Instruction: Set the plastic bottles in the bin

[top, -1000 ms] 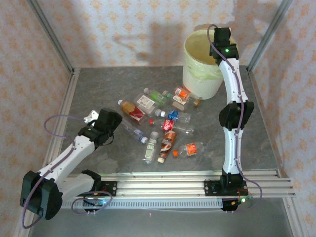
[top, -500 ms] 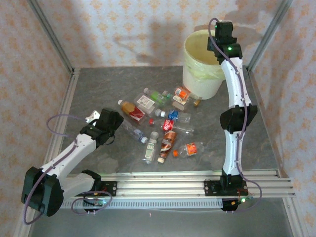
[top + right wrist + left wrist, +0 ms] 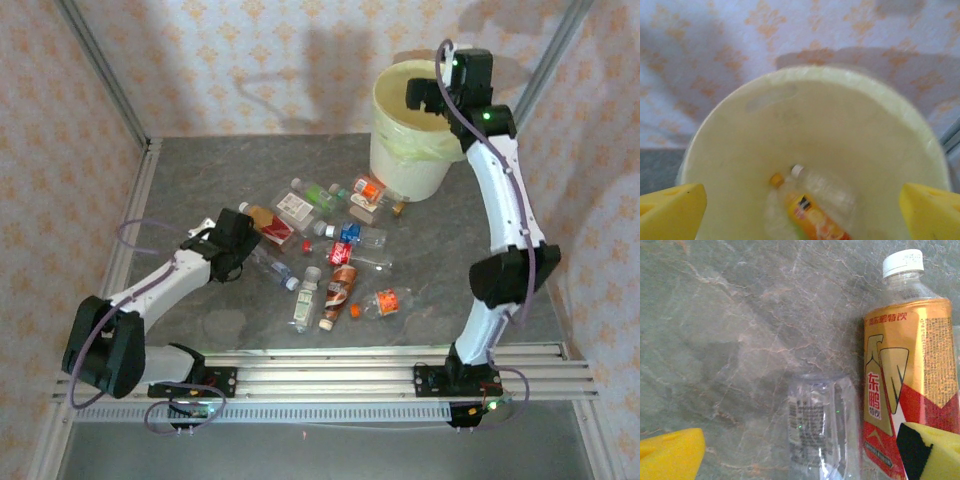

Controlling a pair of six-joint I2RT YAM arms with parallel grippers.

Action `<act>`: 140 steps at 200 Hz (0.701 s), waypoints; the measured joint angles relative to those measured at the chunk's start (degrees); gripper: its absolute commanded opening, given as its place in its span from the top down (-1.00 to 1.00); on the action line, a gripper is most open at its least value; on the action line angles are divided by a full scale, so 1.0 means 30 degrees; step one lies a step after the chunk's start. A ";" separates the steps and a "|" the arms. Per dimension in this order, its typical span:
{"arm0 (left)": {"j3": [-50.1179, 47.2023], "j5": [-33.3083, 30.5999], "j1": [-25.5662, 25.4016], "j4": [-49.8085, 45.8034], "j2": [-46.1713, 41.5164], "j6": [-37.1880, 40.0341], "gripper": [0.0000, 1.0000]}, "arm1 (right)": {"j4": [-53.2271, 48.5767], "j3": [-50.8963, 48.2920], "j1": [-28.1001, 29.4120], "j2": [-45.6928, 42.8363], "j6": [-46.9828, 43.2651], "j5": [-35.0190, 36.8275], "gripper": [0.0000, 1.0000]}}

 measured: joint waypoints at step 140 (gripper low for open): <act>0.0525 0.1268 0.0080 0.2412 0.4029 -0.1566 -0.66 | 0.8663 -1.9926 0.0313 -1.4775 0.4969 -0.3198 -0.98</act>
